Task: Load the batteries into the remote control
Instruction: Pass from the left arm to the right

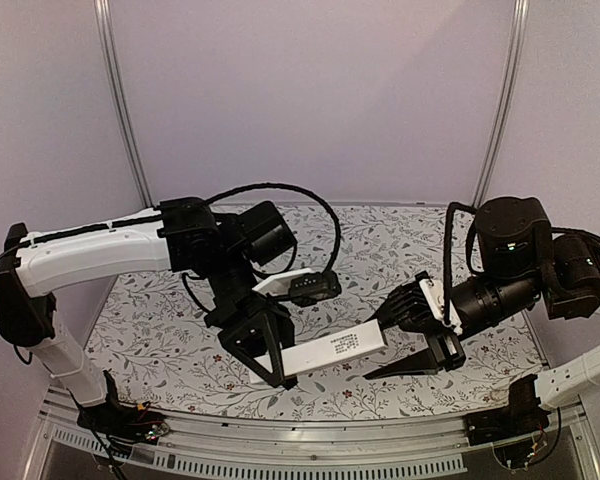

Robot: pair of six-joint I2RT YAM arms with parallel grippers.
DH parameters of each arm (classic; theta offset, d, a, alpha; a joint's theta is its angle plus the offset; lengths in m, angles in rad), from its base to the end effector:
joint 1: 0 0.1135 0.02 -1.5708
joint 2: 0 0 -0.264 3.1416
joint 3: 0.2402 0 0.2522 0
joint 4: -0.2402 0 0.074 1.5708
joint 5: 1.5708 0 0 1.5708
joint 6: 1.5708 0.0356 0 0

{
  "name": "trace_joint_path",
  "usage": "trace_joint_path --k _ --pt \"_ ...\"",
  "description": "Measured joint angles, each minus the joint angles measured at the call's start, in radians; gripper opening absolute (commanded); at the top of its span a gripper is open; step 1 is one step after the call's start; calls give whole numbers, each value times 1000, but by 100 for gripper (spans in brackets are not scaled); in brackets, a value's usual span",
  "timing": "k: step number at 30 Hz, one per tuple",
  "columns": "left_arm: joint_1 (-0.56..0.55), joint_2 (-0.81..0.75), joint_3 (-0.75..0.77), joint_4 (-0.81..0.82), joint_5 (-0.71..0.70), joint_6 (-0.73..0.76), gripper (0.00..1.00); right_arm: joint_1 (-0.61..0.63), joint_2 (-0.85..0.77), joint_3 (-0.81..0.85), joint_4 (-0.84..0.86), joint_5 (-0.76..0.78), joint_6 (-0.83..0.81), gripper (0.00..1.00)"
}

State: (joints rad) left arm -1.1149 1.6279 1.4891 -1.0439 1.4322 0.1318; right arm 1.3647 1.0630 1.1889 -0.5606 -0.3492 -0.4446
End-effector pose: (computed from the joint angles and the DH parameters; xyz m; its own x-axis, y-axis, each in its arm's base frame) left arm 0.1074 -0.2991 0.3296 -0.3660 0.7877 -0.4956 0.3401 -0.3825 -0.8591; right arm 0.0340 0.2223 0.3892 0.3451 -0.3242 -0.8808 -0.9247 -0.2779 -0.2600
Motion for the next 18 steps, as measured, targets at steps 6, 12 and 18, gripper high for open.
trace_joint_path --k 6,12,18 --pt "-8 20 9 -26 1 21 6 3 5 0 11 0 0 51" --pt "-12 29 18 -39 11 35 6 3 6 2 32 0 -2 44" --pt "-13 45 34 -55 23 51 7 3 6 2 40 0 4 43"
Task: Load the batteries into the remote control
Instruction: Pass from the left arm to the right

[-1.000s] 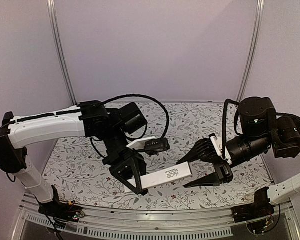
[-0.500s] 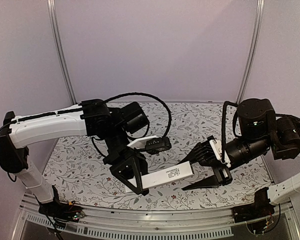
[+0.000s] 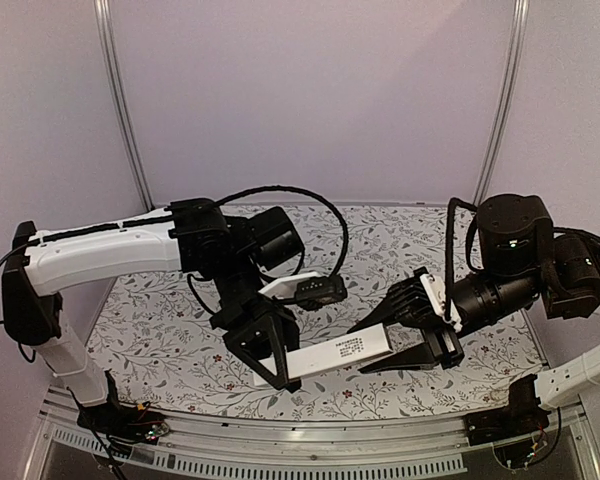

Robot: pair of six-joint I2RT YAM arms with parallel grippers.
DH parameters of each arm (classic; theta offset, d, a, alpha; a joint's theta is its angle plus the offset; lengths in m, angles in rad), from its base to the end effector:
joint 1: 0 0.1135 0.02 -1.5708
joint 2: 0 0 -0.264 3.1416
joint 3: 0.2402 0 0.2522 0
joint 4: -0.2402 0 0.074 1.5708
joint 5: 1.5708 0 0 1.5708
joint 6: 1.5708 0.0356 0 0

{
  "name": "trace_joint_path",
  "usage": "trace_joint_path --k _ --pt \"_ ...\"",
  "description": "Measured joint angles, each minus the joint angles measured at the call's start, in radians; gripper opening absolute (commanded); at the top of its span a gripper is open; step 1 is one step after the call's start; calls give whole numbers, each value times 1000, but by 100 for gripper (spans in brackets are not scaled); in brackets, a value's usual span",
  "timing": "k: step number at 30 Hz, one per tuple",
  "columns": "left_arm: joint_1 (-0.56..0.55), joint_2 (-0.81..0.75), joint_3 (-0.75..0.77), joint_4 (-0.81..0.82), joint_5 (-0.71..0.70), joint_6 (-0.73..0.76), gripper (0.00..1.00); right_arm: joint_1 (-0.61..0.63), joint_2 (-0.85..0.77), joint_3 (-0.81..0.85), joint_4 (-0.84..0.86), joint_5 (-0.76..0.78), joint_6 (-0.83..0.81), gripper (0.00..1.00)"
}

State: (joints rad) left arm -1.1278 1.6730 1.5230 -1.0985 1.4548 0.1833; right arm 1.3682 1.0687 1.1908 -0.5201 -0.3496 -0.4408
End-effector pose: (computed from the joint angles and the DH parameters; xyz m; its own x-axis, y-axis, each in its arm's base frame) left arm 0.1064 -0.3068 0.3247 -0.3561 0.7998 -0.4832 0.3095 -0.3869 -0.8686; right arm 0.0339 0.2256 0.3927 0.3492 -0.2921 -0.8904 -0.9231 -0.2707 -0.2732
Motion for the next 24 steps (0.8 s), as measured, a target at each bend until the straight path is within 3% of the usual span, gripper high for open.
trace_joint_path --k 4,12,13,15,17,24 --pt "0 5 2 -11 1 8 7 1 0 0 8 -2 4 42" --pt "0 5 10 -25 5 15 7 4 -1 0 15 -1 10 29" --pt "0 5 10 -26 8 16 7 4 -1 0 18 1 8 33" --pt "0 5 10 -26 12 16 7 4 -2 0 21 1 10 51" --pt "0 6 10 -28 11 18 8 5 -2 0 21 -3 21 53" --pt "0 16 12 -31 11 23 8 6 -2 0 28 -5 34 34"
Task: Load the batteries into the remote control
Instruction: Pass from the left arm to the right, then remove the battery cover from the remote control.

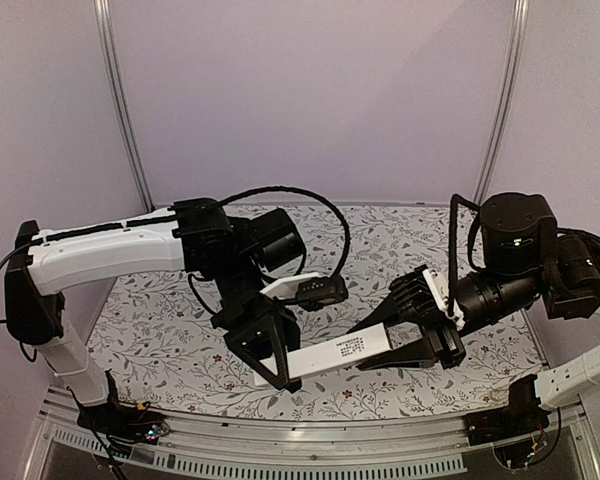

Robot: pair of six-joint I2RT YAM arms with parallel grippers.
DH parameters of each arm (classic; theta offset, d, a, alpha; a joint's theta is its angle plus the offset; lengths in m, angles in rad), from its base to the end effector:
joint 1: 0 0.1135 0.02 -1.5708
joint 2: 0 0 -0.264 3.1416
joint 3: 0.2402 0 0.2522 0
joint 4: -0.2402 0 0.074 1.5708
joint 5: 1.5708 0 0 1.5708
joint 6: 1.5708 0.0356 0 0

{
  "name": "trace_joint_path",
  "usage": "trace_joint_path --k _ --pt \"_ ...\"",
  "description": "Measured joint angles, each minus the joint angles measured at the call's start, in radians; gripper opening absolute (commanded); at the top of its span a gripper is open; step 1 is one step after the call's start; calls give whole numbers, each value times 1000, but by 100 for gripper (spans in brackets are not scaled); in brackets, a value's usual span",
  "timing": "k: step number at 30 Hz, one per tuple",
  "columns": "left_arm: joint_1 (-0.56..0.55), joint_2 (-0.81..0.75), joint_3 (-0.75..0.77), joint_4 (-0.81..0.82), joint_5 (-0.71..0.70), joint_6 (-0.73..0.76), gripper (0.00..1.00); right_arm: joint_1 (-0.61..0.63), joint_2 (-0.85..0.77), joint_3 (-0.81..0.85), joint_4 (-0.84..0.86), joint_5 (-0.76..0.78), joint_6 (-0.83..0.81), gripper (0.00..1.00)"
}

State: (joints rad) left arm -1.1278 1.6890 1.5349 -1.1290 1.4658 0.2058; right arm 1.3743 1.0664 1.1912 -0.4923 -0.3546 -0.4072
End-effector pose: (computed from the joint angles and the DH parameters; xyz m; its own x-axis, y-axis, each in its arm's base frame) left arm 0.1071 -0.3083 0.3228 -0.3583 0.8051 -0.4726 0.2951 -0.3826 -0.8755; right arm 0.0324 0.2262 0.3961 0.3249 -0.2702 -0.9063 -0.9304 -0.2632 -0.2550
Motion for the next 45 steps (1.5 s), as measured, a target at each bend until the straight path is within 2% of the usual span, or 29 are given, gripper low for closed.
trace_joint_path --k 3,5,7,8,10,13,15,21,26,29,33,37,40,45 --pt "0 0 2 -2 1 3 8 0 0 0 3 -2 0 26" --pt "0 0 3 -4 8 3 12 0 -3 0 9 6 -4 20" --pt "0 0 5 -2 11 3 28 0 -5 0 13 8 -4 15" --pt "0 0 5 -3 11 3 48 0 -5 0 14 8 -3 13" --pt "3 0 5 1 9 10 70 0 -5 0 13 10 0 10" --pt "19 0 5 -4 -4 10 92 0 -9 -1 12 13 6 4" --pt "43 -5 4 9 -19 3 98 0 -14 -3 12 35 9 3" --pt "207 -145 -111 262 -171 -240 100 0 -66 -93 29 184 19 1" --pt "401 -327 -243 565 -435 -502 100 0 -138 -227 87 382 25 1" --pt "444 -414 -307 680 -644 -600 99 0 -179 -290 149 500 19 0" --pt "476 -463 -354 758 -793 -676 100 -8 -243 -376 262 622 -2 0" --pt "487 -362 -321 830 -762 -722 99 -16 -270 -425 373 672 -26 0" --pt "469 -298 -324 886 -717 -759 91 -19 -272 -440 431 686 -48 0" --pt "393 -240 -306 942 -653 -793 72 -20 -250 -441 490 699 -82 0"
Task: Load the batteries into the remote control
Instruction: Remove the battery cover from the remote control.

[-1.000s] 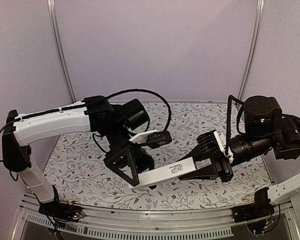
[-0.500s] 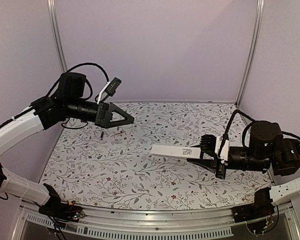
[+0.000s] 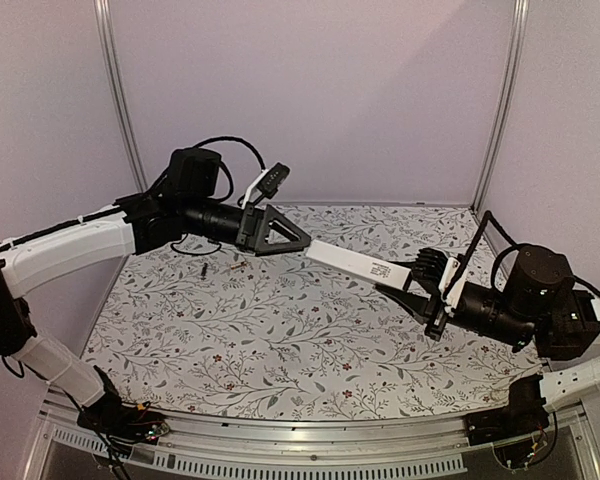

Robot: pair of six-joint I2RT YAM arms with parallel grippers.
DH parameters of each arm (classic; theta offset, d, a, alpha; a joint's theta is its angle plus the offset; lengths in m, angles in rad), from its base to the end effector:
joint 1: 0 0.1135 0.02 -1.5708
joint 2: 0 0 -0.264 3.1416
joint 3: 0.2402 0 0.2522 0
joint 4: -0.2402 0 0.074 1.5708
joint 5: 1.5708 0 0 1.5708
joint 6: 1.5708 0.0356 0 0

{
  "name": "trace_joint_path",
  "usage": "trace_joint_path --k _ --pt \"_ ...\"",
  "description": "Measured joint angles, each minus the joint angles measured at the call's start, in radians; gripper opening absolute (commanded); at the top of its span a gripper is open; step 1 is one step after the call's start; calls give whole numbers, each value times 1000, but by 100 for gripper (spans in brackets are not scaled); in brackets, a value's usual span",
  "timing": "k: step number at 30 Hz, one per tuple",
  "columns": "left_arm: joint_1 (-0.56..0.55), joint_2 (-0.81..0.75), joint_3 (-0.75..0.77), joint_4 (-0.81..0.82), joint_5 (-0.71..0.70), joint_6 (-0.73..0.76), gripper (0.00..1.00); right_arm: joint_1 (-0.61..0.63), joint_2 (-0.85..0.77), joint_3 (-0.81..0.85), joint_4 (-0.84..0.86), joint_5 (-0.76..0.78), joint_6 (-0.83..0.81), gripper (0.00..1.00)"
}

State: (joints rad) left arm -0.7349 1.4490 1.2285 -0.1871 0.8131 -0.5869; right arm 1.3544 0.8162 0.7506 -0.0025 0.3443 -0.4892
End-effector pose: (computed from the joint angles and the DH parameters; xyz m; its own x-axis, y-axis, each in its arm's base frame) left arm 0.2278 -0.2408 0.3415 -0.7741 0.1866 -0.6050 0.6328 0.1994 -0.7482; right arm 0.0536 0.1877 0.3423 0.3851 -0.3082 -0.8699 -0.7546 0.4375 -0.4891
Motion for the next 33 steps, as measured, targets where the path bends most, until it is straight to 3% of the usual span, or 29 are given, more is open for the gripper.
trace_joint_path --k 10,21,24,29,33 --pt "-82 83 58 69 80 -29 52 0 43 0 34 25 -28 0" --pt "-57 100 58 170 196 -105 15 0 23 -7 30 43 -53 0" --pt "-53 100 40 222 219 -143 19 0 12 -12 33 40 -55 0" --pt "-51 100 21 284 237 -188 43 0 -2 -20 36 33 -53 0" --pt "-50 100 19 282 223 -180 45 0 -9 -21 39 40 -49 0"
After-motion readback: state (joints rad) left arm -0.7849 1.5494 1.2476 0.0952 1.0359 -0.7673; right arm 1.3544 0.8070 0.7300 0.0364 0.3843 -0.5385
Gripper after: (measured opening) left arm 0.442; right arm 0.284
